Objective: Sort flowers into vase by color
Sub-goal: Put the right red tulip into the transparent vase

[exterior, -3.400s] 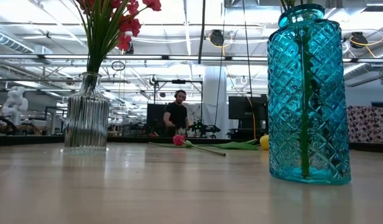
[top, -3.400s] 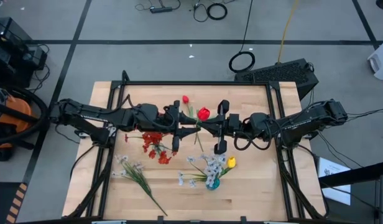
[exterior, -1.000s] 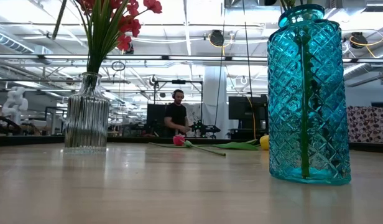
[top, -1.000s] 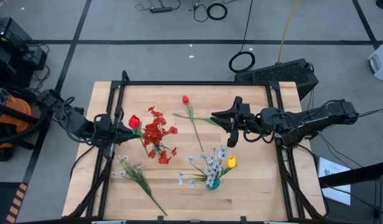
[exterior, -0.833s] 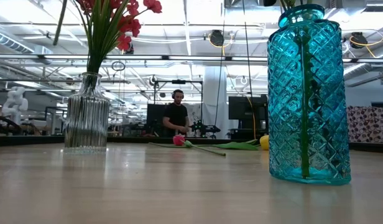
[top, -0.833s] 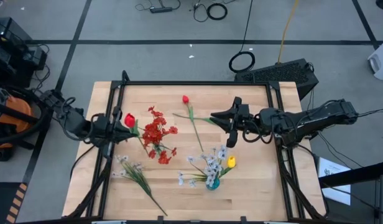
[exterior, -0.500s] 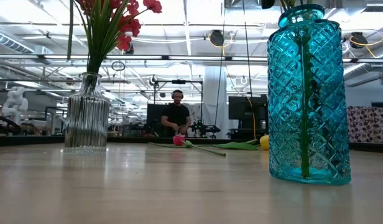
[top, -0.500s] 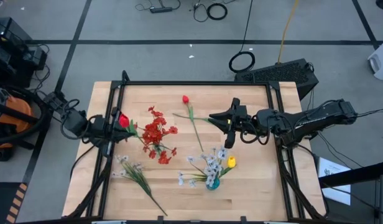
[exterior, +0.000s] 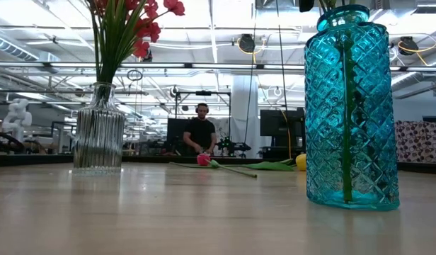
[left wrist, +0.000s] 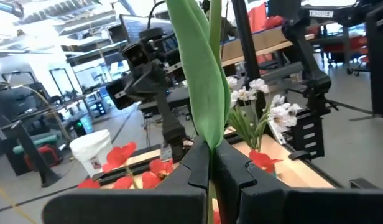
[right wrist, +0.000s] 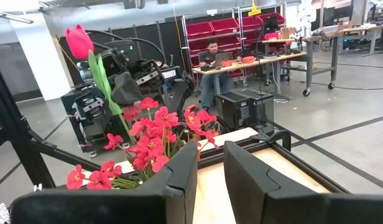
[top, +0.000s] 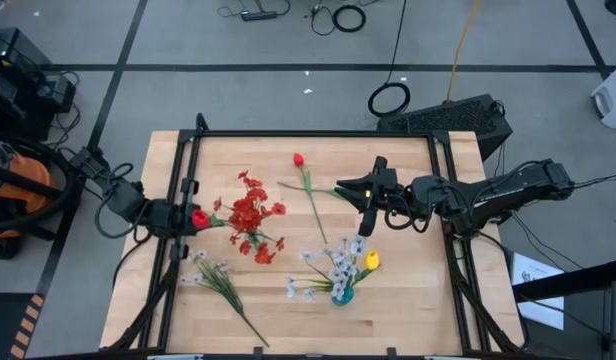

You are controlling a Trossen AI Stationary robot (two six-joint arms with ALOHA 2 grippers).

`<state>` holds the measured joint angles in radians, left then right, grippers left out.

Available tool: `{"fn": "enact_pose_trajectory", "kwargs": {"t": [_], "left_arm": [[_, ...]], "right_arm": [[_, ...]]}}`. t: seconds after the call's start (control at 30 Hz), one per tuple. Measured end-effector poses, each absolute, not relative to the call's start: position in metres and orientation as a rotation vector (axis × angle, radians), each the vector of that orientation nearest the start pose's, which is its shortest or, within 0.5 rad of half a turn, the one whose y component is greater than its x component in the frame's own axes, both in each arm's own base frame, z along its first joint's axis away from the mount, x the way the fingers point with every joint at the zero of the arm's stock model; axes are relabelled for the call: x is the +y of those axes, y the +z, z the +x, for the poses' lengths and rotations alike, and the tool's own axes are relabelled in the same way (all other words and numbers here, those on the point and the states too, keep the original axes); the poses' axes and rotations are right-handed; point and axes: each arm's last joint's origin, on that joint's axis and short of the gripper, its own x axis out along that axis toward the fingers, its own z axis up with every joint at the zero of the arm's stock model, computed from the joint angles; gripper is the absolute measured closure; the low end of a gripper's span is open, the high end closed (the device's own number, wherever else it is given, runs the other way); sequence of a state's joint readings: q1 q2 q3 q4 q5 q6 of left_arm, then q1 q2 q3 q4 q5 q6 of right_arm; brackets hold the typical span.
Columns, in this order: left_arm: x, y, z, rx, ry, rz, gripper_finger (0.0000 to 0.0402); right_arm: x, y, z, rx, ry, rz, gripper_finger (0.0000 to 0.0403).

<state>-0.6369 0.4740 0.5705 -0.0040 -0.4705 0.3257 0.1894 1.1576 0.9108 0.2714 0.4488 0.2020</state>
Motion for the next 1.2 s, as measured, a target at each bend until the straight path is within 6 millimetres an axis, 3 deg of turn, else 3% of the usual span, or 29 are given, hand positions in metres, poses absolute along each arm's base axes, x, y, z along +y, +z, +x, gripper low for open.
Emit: {"fn": "enact_pose_trajectory", "kwargs": {"t": [0.9,1.2], "left_arm": [[-0.066,0.303,0.11,0.007,-0.192,0.274,0.0393],[-0.068,0.275,0.116,0.046,-0.13,0.205,0.0393]], "right_arm": [[0.037,0.345,0.258,-0.046,-0.256,0.228,0.0333],[0.037,0.345,0.258,-0.043,-0.257,0.227,0.0333]]}}
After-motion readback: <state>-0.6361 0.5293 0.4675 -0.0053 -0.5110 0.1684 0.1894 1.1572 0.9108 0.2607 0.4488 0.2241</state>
